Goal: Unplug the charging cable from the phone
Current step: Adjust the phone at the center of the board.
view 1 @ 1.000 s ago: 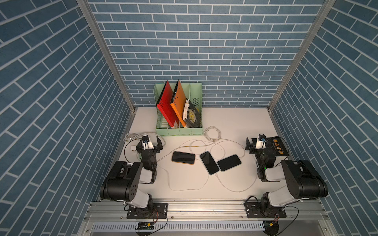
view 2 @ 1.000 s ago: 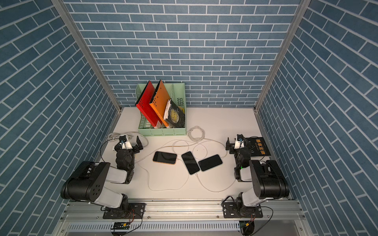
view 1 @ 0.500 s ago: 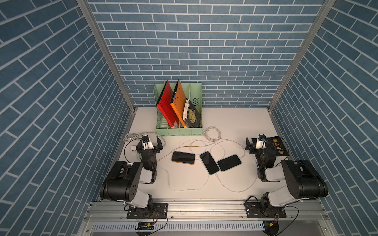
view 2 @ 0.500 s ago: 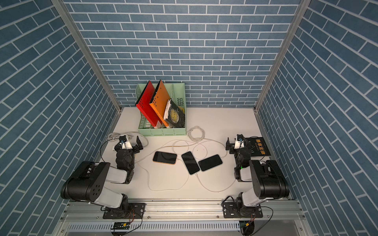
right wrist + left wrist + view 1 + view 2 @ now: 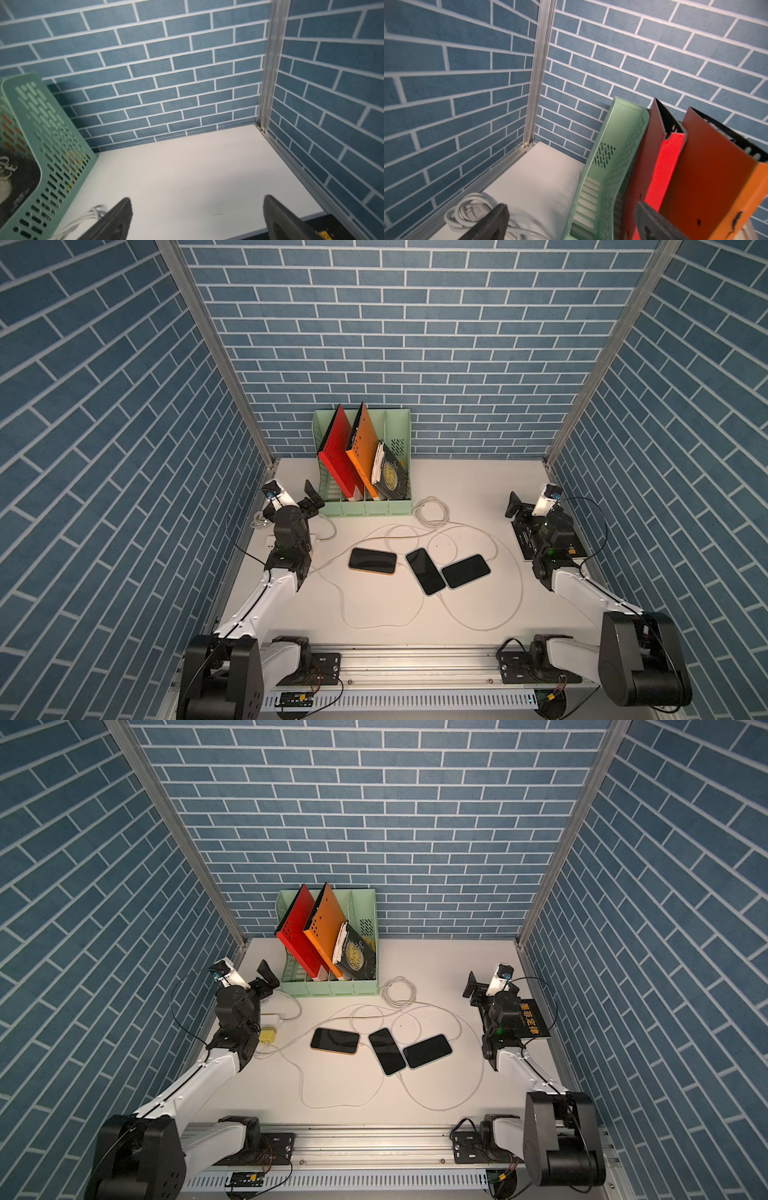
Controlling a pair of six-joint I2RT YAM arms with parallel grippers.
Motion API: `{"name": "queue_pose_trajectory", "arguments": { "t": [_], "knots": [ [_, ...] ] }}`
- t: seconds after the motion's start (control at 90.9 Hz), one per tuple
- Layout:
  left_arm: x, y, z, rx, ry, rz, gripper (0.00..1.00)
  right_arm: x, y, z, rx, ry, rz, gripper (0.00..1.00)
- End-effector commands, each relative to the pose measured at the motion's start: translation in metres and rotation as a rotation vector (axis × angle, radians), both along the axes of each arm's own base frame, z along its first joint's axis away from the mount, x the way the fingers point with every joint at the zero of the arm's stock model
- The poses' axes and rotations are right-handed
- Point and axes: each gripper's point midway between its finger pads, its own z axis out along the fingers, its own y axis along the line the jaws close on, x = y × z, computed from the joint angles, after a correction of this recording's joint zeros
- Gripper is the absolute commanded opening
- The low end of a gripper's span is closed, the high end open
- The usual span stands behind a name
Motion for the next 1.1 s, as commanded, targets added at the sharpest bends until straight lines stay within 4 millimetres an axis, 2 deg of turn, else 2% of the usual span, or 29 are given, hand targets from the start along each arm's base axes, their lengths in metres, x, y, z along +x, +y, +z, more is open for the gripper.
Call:
{"name": "queue_pose_trajectory", "arguments": {
  "t": [0.0,0.044,0.154,0.286,0.484,0.704,1.089],
  "knots": [
    [-0.01,-0.018,-0.056,-0.217,0.211,-0.072,1.0,-0.003,0.002,-0.021,0.211,0.214,-0.027,1.0],
    [-0.014,-0.024,-0.064,-0.285,0.238,-0.078,1.0,0.001,0.009,-0.018,0.217,0.233,0.01,1.0],
    [-0.035,-0.035,-0.082,-0.409,0.306,-0.023,1.0,0.007,0.017,-0.026,0.23,0.334,0.04,1.0],
    [-0.06,-0.052,-0.109,-0.56,0.438,0.045,1.0,0.006,0.025,-0.045,0.256,0.448,0.054,1.0],
    [-0.08,-0.087,-0.141,-0.784,0.599,0.098,1.0,-0.003,0.047,-0.078,0.284,0.586,0.097,0.99],
    [-0.076,-0.133,-0.154,-0.854,0.68,0.097,1.0,-0.018,0.059,-0.111,0.27,0.679,0.098,0.99],
    [-0.062,-0.19,-0.187,-0.937,0.869,0.077,1.0,-0.035,0.053,-0.134,0.254,0.749,0.055,0.99]
  ]
}}
